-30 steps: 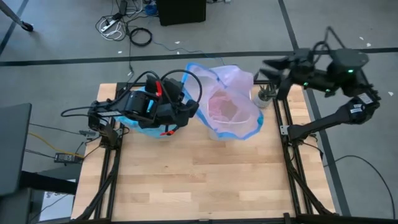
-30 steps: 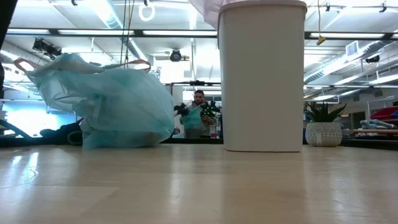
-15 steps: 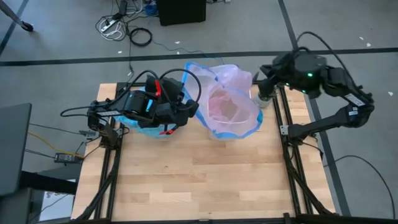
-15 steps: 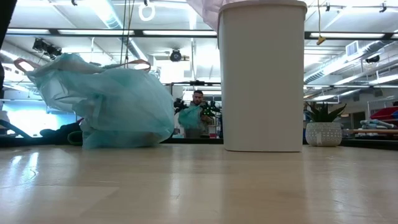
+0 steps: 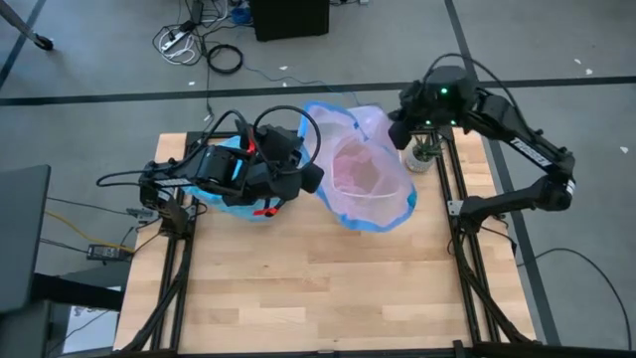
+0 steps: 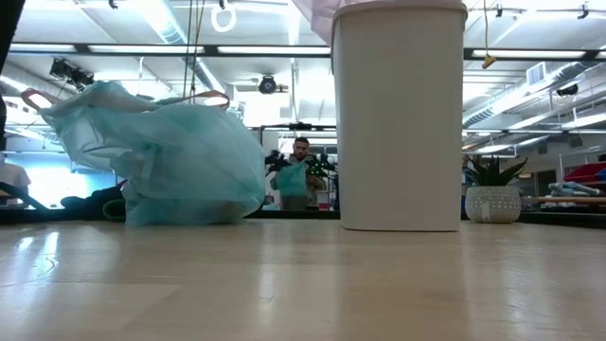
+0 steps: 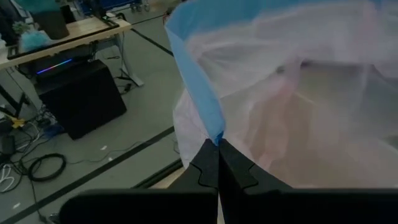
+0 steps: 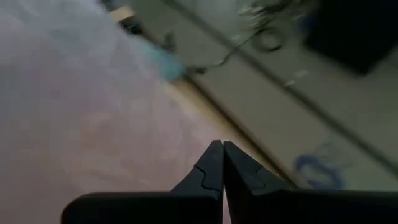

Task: Place trash/remove bag and relplace
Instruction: Put the new trash bag into the trash bin

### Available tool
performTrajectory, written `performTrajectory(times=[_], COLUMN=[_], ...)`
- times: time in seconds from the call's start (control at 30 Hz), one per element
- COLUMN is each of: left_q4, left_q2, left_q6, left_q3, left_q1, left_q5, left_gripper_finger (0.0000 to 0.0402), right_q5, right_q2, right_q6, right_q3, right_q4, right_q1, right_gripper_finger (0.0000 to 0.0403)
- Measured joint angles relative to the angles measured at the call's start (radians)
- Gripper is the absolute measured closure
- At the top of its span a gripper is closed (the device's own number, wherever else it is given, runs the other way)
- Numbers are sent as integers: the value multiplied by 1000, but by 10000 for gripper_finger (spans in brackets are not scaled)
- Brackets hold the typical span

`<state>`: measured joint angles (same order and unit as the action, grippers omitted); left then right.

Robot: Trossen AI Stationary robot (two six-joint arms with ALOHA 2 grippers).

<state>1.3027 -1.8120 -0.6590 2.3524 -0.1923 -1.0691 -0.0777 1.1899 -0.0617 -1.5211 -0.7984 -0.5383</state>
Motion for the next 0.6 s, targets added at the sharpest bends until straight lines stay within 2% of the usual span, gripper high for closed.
performTrajectory(times=[0.07,0.17,0.4,0.6], left_q4=[-1,0,-10,-22], left_q2=[0,0,0,0], left_q6=[0,-4,0,0], left_q3=[0,0,0,0], left_q1=[0,0,0,1], left_q5=[0,0,0,12], left_gripper_finger=[401,401,401,401], right_q5=[87,159,230,242], right_q2=[13,34,100,136], right_q6=[-22,-42,-59,-76], right_q3=[15,39,57,58], right_q4=[-9,-11,-11,-32], right_q1=[-13,-8,26,48], right_gripper_finger=[403,403,403,403])
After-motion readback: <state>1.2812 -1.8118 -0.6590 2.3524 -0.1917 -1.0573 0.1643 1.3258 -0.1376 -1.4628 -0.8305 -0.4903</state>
